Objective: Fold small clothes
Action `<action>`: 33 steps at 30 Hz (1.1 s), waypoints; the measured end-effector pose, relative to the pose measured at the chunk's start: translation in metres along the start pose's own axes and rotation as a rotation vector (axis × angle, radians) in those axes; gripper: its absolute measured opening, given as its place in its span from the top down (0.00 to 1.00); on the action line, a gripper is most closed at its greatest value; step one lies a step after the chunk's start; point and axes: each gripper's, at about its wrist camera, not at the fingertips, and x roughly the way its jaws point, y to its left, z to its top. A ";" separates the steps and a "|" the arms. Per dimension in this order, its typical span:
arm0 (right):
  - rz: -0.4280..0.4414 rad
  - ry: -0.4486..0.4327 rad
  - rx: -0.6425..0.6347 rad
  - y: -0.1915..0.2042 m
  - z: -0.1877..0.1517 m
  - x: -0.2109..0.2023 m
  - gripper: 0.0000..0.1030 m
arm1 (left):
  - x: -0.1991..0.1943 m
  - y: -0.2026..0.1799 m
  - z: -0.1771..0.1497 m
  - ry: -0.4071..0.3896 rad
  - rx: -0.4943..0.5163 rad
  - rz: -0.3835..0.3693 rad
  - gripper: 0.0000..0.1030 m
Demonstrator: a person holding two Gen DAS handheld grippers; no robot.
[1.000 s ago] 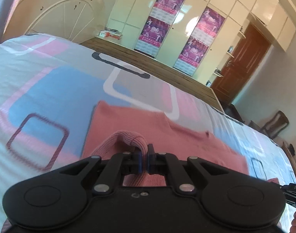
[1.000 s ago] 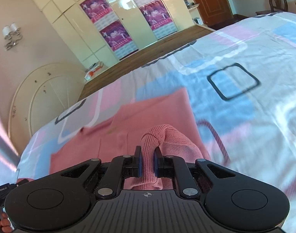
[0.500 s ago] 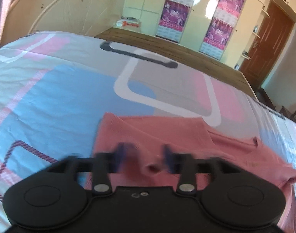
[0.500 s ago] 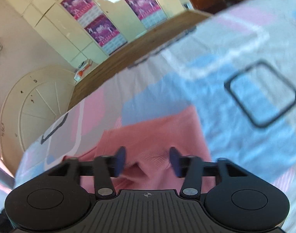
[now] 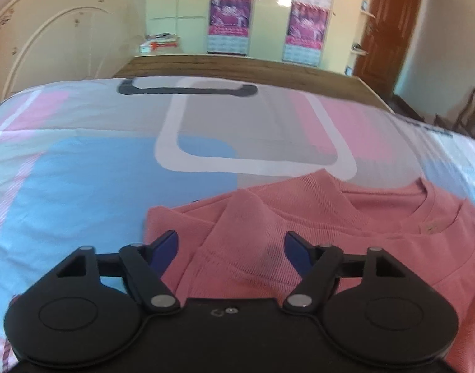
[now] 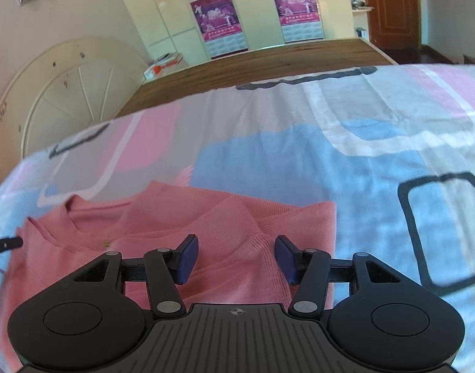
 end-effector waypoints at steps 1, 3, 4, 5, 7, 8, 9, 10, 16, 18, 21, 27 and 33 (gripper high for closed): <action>0.005 0.005 -0.019 0.000 0.000 0.002 0.47 | 0.005 -0.001 0.001 0.005 0.014 -0.003 0.33; 0.014 0.027 -0.053 0.000 0.000 0.008 0.48 | 0.013 -0.002 0.002 0.021 0.033 -0.015 0.52; 0.017 0.035 -0.067 0.000 0.000 0.010 0.48 | 0.017 -0.002 0.002 0.032 0.039 -0.033 0.59; 0.021 0.044 -0.080 0.000 -0.001 0.013 0.50 | 0.019 -0.002 0.002 0.036 0.044 -0.043 0.71; 0.027 0.059 -0.099 0.002 -0.002 0.016 0.65 | 0.019 -0.004 0.000 0.026 0.055 -0.052 0.86; 0.026 0.061 -0.103 0.002 -0.001 0.016 0.73 | 0.018 -0.005 -0.001 0.020 0.058 -0.055 0.93; 0.021 0.060 -0.114 0.003 -0.001 0.016 0.86 | 0.016 -0.005 -0.001 0.014 0.059 -0.056 0.95; 0.014 0.062 -0.130 0.003 -0.001 0.016 0.88 | 0.014 -0.006 -0.002 0.003 0.060 -0.054 0.96; 0.042 -0.085 -0.063 0.000 0.003 -0.018 0.91 | -0.019 -0.004 0.001 -0.171 -0.027 -0.038 0.97; 0.025 -0.152 -0.055 0.002 0.005 -0.030 0.91 | -0.029 -0.004 0.002 -0.231 -0.054 -0.014 0.97; -0.019 -0.229 -0.039 0.004 0.005 -0.036 0.91 | -0.030 -0.002 0.006 -0.273 -0.110 0.041 0.97; -0.109 -0.095 0.010 -0.003 -0.009 0.014 0.91 | 0.008 -0.018 -0.010 -0.147 -0.043 0.139 0.97; -0.153 -0.092 0.015 -0.006 -0.010 0.011 0.82 | 0.013 -0.028 -0.008 -0.086 0.026 0.211 0.74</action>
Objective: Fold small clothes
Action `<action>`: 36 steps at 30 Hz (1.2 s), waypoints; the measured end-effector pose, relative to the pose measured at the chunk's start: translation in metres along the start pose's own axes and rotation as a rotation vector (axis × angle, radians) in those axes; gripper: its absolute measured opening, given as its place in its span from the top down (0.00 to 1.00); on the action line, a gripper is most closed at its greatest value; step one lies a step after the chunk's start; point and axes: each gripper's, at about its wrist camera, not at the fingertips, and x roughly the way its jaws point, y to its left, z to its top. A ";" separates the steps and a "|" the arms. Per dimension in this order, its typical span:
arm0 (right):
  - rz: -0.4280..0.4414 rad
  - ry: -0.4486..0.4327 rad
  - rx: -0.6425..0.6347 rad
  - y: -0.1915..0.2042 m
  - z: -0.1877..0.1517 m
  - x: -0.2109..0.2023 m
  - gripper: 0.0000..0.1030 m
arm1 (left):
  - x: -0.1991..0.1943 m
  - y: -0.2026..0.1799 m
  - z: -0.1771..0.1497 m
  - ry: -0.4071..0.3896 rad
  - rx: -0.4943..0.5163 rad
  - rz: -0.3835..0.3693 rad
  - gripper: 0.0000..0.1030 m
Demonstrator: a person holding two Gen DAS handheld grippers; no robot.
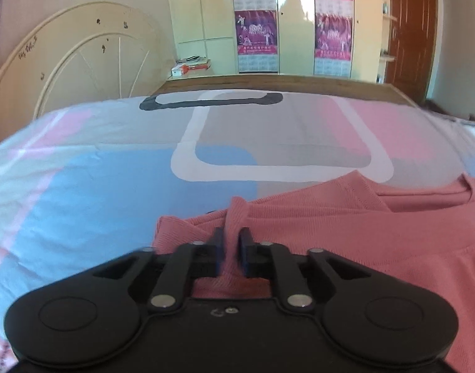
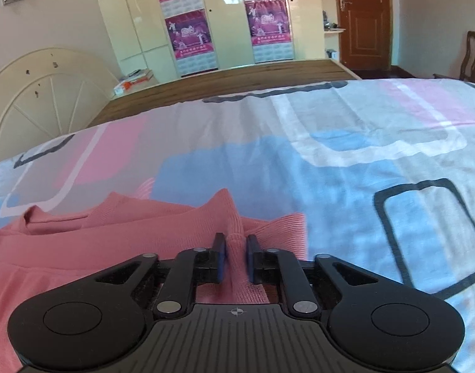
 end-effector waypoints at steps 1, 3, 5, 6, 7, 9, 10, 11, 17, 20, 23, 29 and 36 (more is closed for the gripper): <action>-0.005 -0.009 0.006 -0.001 0.001 -0.004 0.82 | -0.005 0.001 0.000 0.006 -0.005 0.012 0.67; -0.013 -0.039 0.004 0.000 0.002 -0.017 0.81 | -0.017 0.006 0.002 0.005 -0.028 0.027 0.34; 0.001 -0.058 0.000 0.004 0.003 -0.031 0.81 | -0.029 0.009 0.000 0.002 -0.038 0.024 0.32; 0.017 -0.064 -0.014 0.008 0.003 -0.038 0.81 | -0.036 0.008 -0.001 0.002 -0.035 0.020 0.32; 0.026 -0.066 -0.035 0.013 0.002 -0.044 0.81 | -0.044 0.007 -0.002 -0.003 -0.025 0.020 0.32; 0.052 -0.058 -0.081 0.024 -0.002 -0.054 0.81 | -0.062 0.003 -0.008 -0.018 -0.015 -0.003 0.33; 0.070 -0.046 -0.090 0.030 -0.005 -0.057 0.81 | -0.068 0.002 -0.009 -0.026 -0.019 -0.026 0.33; 0.085 -0.036 -0.092 0.034 -0.009 -0.059 0.81 | -0.073 -0.002 -0.012 -0.028 -0.018 -0.053 0.33; 0.110 0.009 -0.127 0.057 -0.036 -0.058 0.81 | -0.075 -0.025 -0.038 0.026 0.006 -0.108 0.33; 0.078 0.022 -0.147 0.056 -0.049 -0.056 0.81 | -0.057 -0.017 -0.053 0.095 -0.014 -0.072 0.36; -0.017 0.050 -0.190 0.040 -0.063 -0.049 0.81 | -0.055 -0.004 -0.060 0.080 -0.066 -0.061 0.34; -0.031 0.029 -0.192 0.032 -0.069 -0.068 0.81 | -0.072 0.002 -0.062 0.093 -0.102 -0.043 0.37; 0.001 0.051 -0.288 0.050 -0.098 -0.073 0.81 | -0.077 -0.005 -0.072 0.106 -0.067 -0.021 0.34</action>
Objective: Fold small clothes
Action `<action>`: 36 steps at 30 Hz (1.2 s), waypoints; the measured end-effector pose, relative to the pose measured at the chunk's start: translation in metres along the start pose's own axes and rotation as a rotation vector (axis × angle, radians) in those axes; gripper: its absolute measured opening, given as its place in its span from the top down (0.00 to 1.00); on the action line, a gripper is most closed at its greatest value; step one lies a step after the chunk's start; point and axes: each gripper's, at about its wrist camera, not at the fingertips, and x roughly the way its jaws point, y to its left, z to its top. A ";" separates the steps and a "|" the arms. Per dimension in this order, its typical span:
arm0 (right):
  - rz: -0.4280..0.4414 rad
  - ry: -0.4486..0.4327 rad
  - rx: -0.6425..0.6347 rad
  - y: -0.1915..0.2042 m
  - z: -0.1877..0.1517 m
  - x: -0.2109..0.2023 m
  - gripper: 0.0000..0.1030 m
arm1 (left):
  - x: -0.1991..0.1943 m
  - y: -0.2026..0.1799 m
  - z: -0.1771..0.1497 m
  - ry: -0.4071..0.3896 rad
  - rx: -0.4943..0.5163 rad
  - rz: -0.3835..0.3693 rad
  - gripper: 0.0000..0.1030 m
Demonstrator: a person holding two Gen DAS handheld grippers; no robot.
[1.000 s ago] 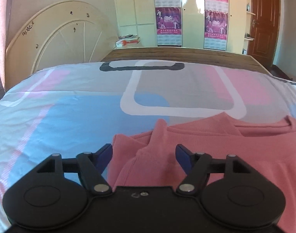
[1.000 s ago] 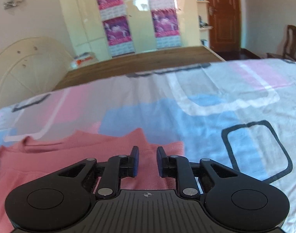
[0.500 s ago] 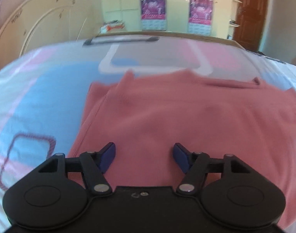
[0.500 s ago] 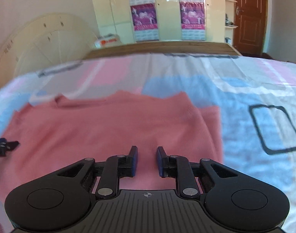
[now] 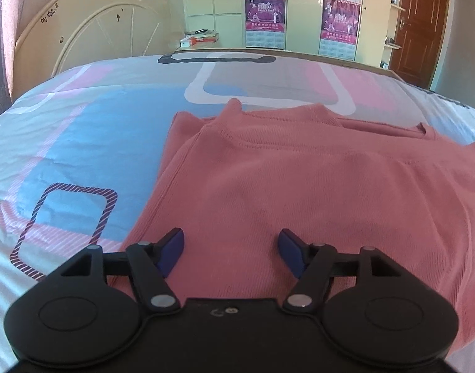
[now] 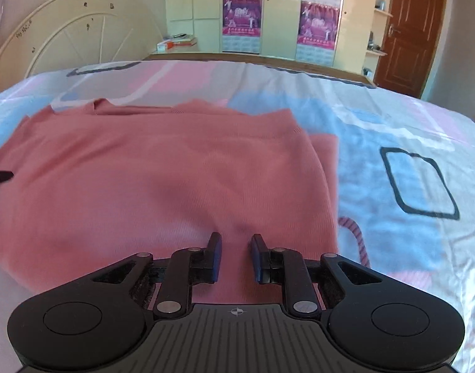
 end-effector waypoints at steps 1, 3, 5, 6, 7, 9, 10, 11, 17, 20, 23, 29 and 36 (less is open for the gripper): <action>-0.009 0.000 -0.003 -0.002 -0.003 -0.001 0.81 | 0.000 0.000 0.000 0.005 -0.001 0.000 0.34; -0.025 0.001 -0.013 -0.007 -0.008 -0.005 0.81 | -0.002 0.002 -0.001 0.013 0.005 0.005 0.34; -0.032 0.003 -0.022 -0.011 -0.012 -0.008 0.81 | -0.002 0.003 -0.002 0.018 0.010 0.012 0.34; -0.035 0.007 -0.024 -0.012 -0.014 -0.010 0.81 | -0.003 0.004 -0.002 0.020 0.010 0.013 0.34; -0.035 0.011 -0.022 -0.013 -0.013 -0.011 0.81 | -0.004 0.004 -0.003 0.024 0.009 0.015 0.34; -0.032 0.029 -0.008 -0.011 -0.010 -0.016 0.81 | -0.006 0.004 -0.002 0.037 0.006 0.018 0.34; -0.016 0.032 0.002 -0.010 -0.006 -0.018 0.81 | -0.008 0.004 0.000 0.043 0.001 0.020 0.35; 0.006 0.026 0.016 -0.008 -0.004 -0.024 0.81 | -0.010 0.004 0.002 0.047 -0.006 0.019 0.35; 0.100 -0.036 0.033 0.028 0.032 -0.032 0.81 | -0.029 -0.009 0.013 0.006 0.002 -0.035 0.32; 0.126 -0.055 0.008 0.059 0.049 -0.026 0.79 | -0.027 -0.020 0.020 0.001 0.020 -0.076 0.31; 0.154 -0.061 0.002 0.089 0.061 -0.015 0.68 | -0.017 -0.029 0.023 0.017 0.031 -0.088 0.31; 0.073 -0.018 -0.037 0.119 0.061 0.020 0.65 | 0.006 -0.023 0.013 0.064 0.037 -0.088 0.24; 0.043 0.009 -0.031 0.118 0.046 0.027 0.65 | 0.006 -0.015 0.014 0.077 0.049 -0.111 0.23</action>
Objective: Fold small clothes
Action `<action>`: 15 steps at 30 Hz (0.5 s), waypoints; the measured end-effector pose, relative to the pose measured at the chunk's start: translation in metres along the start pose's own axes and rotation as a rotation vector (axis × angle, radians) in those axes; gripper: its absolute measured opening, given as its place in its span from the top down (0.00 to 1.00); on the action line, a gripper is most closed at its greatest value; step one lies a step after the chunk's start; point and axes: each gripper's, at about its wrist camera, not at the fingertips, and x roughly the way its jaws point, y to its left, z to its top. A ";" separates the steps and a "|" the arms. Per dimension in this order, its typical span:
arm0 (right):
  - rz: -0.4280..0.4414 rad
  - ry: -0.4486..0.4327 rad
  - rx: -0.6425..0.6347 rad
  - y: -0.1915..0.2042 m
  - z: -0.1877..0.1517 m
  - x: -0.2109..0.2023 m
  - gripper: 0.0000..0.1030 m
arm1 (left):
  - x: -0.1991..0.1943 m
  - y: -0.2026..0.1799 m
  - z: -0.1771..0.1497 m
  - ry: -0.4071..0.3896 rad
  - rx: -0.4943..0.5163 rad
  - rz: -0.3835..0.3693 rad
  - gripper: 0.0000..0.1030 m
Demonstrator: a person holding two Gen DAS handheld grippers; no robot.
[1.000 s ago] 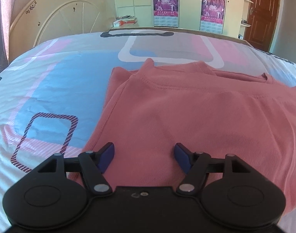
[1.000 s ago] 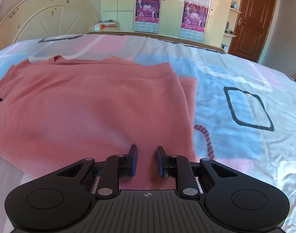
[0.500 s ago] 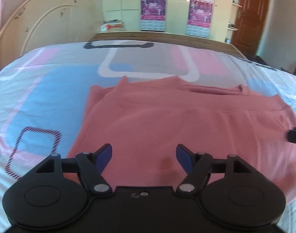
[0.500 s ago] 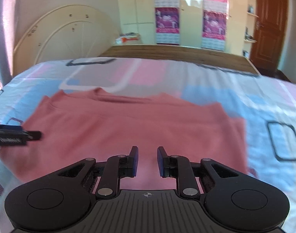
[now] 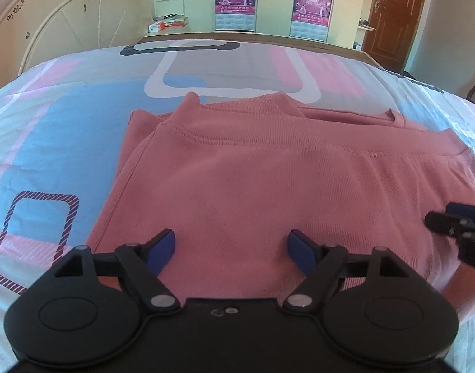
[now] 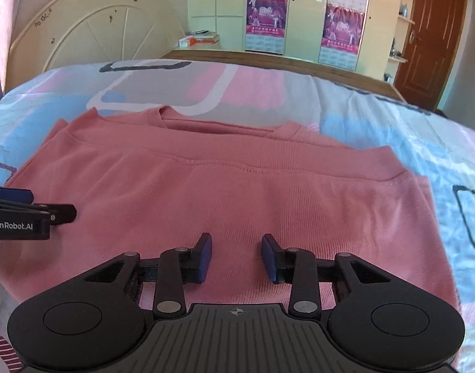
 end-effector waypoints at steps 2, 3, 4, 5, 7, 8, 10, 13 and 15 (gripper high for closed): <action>0.005 -0.031 0.034 0.001 0.001 -0.006 0.65 | -0.001 0.002 -0.001 0.002 0.005 -0.002 0.23; -0.002 -0.026 0.041 0.002 0.000 -0.005 0.65 | -0.001 0.003 -0.002 0.002 0.008 -0.004 0.23; -0.009 -0.006 0.034 0.004 -0.001 0.000 0.65 | -0.002 0.002 -0.003 0.001 0.011 -0.006 0.23; -0.015 0.003 0.023 0.005 -0.004 0.003 0.65 | -0.003 0.003 -0.003 0.003 0.015 -0.007 0.22; -0.025 -0.006 0.023 0.008 -0.007 0.001 0.65 | -0.004 0.004 -0.005 0.007 0.016 -0.011 0.22; -0.027 -0.004 0.029 0.008 -0.007 0.000 0.65 | -0.005 0.005 -0.005 0.008 0.017 -0.012 0.22; -0.032 -0.005 0.034 0.010 -0.007 0.000 0.65 | -0.006 0.005 -0.006 0.010 0.022 -0.011 0.22; -0.045 -0.009 0.039 0.012 -0.008 0.001 0.65 | -0.008 0.006 -0.007 0.013 0.033 -0.004 0.22; -0.055 -0.006 0.038 0.015 -0.009 0.001 0.64 | -0.009 0.006 -0.007 0.014 0.044 -0.001 0.22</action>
